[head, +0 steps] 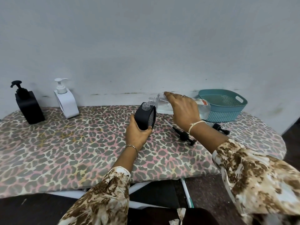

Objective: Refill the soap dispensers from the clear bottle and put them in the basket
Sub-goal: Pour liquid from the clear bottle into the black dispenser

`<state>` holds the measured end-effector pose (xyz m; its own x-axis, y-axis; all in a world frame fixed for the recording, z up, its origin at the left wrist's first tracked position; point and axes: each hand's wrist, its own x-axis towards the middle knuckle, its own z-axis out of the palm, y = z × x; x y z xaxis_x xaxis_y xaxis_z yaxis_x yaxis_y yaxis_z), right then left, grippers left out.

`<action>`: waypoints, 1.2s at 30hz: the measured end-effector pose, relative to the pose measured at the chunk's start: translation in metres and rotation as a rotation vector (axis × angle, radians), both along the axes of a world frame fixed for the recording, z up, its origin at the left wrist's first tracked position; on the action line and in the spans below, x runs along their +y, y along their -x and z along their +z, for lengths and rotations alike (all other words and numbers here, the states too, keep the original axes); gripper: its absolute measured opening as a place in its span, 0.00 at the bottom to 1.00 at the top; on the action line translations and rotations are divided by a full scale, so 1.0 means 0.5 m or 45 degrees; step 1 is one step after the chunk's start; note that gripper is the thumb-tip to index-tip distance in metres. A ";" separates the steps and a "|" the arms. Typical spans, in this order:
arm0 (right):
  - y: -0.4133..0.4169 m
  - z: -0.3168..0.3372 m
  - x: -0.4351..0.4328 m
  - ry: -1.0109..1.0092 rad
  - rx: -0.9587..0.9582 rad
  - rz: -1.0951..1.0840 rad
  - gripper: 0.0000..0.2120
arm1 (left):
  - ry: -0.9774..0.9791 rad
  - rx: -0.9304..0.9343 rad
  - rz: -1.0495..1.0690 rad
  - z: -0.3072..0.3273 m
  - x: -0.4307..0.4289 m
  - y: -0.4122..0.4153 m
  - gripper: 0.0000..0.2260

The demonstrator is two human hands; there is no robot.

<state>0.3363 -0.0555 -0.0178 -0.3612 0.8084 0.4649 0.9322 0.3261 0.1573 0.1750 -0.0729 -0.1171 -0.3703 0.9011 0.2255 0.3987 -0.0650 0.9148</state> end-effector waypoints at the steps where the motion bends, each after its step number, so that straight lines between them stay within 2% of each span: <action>1: 0.000 0.000 0.001 0.002 -0.001 0.002 0.36 | 0.002 0.000 -0.002 0.000 0.000 0.000 0.30; 36: 0.009 0.012 -0.001 -0.017 -0.021 -0.002 0.29 | -0.004 -0.067 -0.054 0.002 -0.001 0.007 0.30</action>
<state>0.3319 -0.0558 -0.0119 -0.3677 0.8027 0.4695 0.9299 0.3225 0.1769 0.1718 -0.0736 -0.1163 -0.3432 0.9155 0.2098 0.3469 -0.0841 0.9341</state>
